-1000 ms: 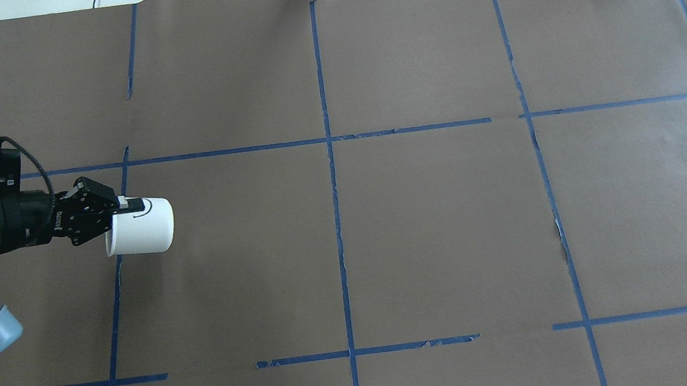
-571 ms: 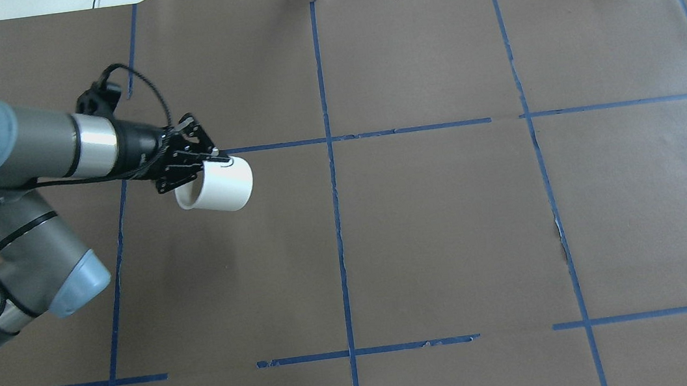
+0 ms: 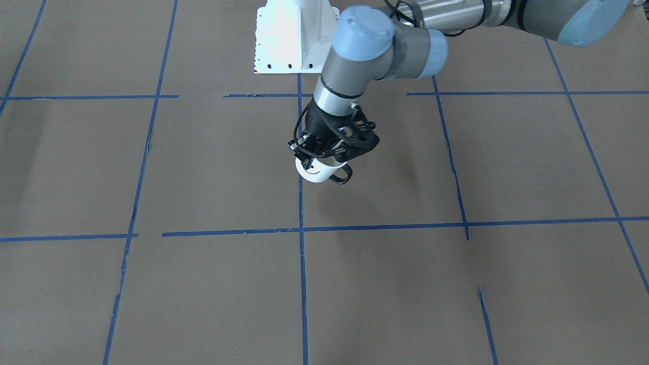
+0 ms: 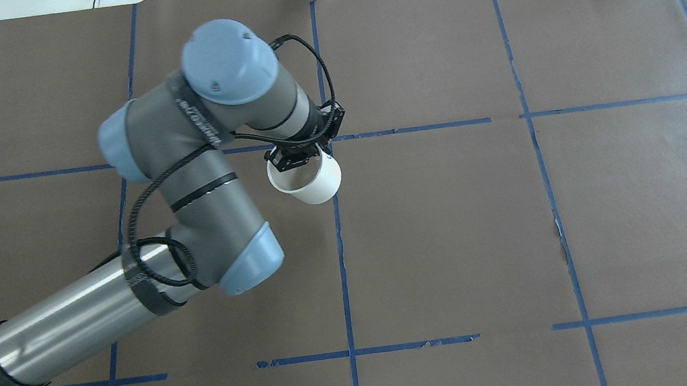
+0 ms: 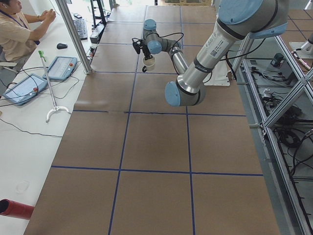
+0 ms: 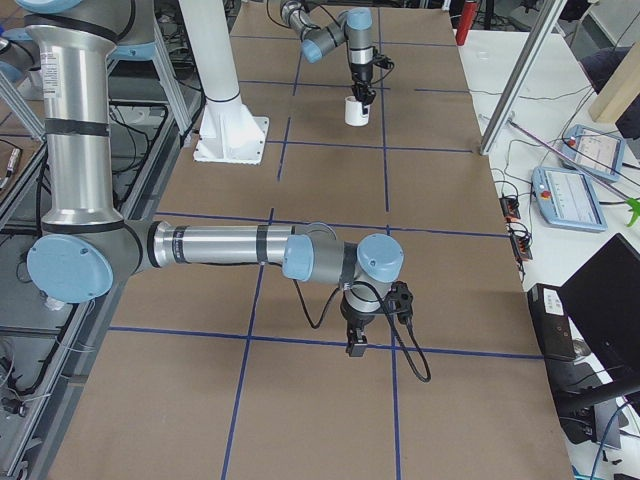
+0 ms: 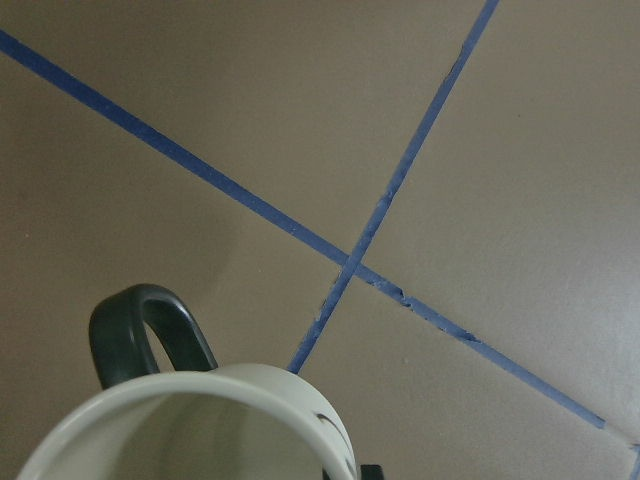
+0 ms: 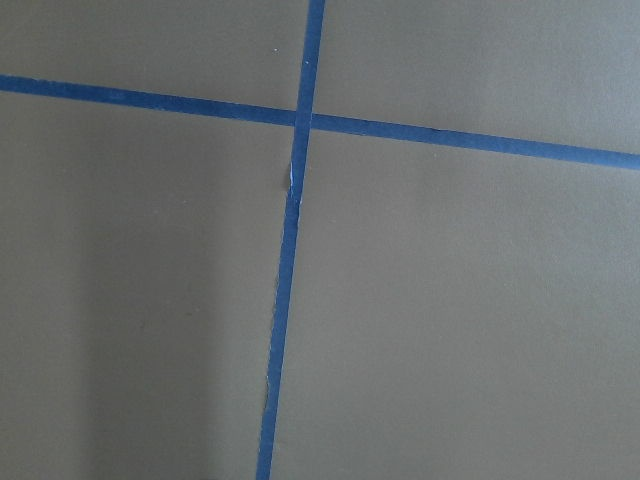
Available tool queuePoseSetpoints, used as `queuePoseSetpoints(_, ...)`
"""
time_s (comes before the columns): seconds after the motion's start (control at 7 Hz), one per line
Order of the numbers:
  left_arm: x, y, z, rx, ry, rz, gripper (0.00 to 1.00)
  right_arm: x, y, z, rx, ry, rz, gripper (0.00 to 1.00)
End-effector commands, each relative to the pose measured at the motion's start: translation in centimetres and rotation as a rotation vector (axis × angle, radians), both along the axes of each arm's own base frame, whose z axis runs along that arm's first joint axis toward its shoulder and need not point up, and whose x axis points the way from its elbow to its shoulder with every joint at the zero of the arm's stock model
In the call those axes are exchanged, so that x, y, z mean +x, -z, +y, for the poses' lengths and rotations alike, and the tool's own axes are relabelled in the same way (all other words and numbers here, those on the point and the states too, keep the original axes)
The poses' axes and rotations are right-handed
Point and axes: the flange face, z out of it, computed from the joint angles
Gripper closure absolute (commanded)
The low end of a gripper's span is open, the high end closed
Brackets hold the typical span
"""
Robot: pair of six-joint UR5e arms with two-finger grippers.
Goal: Flip mug
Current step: 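Rotate the left wrist to turn the mug opening upward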
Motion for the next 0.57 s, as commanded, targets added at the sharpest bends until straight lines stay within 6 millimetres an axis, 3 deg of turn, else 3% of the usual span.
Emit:
queuePoseSetpoints(0.0,7.6,-0.8,2.5,-0.088,-0.038,-0.137,1.00,0.0,0.0,0.0,0.000,0.000,0.000,0.00)
queuePoseSetpoints(0.29,9.2,-0.7,1.7,-0.110,0.029,-0.179,1.00,0.0,0.0,0.0,-0.001,-0.001,0.000,0.00)
queuePoseSetpoints(0.43,10.0,0.3,1.7,-0.126,0.027,-0.216,1.00,0.0,0.0,0.0,0.000,0.000,0.000,0.00)
